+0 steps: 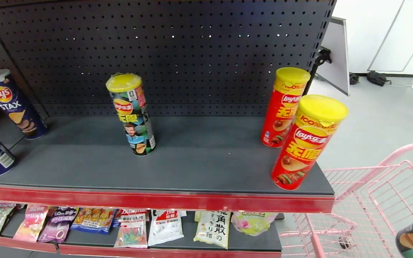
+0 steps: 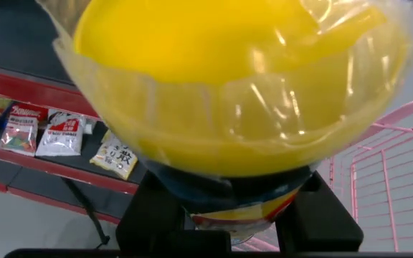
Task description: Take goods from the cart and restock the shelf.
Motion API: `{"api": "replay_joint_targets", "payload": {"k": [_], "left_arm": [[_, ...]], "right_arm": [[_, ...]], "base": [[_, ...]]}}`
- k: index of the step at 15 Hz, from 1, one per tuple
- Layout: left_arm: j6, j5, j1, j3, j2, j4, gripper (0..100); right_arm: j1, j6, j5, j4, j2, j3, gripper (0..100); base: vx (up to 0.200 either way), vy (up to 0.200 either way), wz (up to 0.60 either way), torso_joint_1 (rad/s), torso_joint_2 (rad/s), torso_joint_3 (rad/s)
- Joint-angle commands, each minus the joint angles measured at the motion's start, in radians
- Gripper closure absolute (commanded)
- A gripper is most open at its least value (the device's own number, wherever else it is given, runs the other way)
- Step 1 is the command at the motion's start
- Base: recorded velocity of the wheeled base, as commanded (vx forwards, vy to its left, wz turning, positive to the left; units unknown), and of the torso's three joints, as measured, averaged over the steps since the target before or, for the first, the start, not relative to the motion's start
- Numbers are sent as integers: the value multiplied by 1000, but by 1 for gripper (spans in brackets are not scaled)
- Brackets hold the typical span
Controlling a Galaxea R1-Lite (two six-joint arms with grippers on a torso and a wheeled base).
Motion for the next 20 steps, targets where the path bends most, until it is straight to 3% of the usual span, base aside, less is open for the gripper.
{"api": "replay_joint_targets", "payload": {"k": [1,7,10,16,20], "left_arm": [[0,0,0,0,0,0,0],[0,0,0,0,0,0,0],[0,0,2,0,0,0,0],[0,0,0,0,1,0,0],[-4,0,0,0,1,0,0]], "right_arm": [[-5,-2,-3,-1,-32,5,100],[19,9,95,7,-107,43,100],[21,9,157,8,-127,51,100],[25,9,218,7,-131,64,100],[33,9,286,8,-190,97,100]], "base": [[0,200,0,2,2,2],[0,200,0,1,3,1],[0,0,0,0,0,0],[200,0,0,-1,1,2],[0,0,0,0,0,0]]}}
